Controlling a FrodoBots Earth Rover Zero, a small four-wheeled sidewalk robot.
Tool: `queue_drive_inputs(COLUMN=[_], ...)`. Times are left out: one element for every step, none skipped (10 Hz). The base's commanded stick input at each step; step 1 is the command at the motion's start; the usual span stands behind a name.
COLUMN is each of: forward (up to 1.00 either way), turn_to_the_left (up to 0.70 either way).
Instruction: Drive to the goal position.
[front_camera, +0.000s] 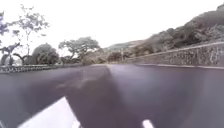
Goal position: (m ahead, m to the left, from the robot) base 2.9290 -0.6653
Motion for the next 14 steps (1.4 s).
queue_drive_inputs(forward=[0.85, 0.85, 0.85, 0.85, 0.85, 0.85, 0.85, 0.85, 0.85, 0.85, 0.85, 0.85, 0.85, 0.85], turn_to_the_left=[0.00, 0.00, 0.00, 0.00, 0.00, 0.00, 0.00, 0.00, 0.00, 0.00, 0.00, 0.00, 0.00, 0.00])
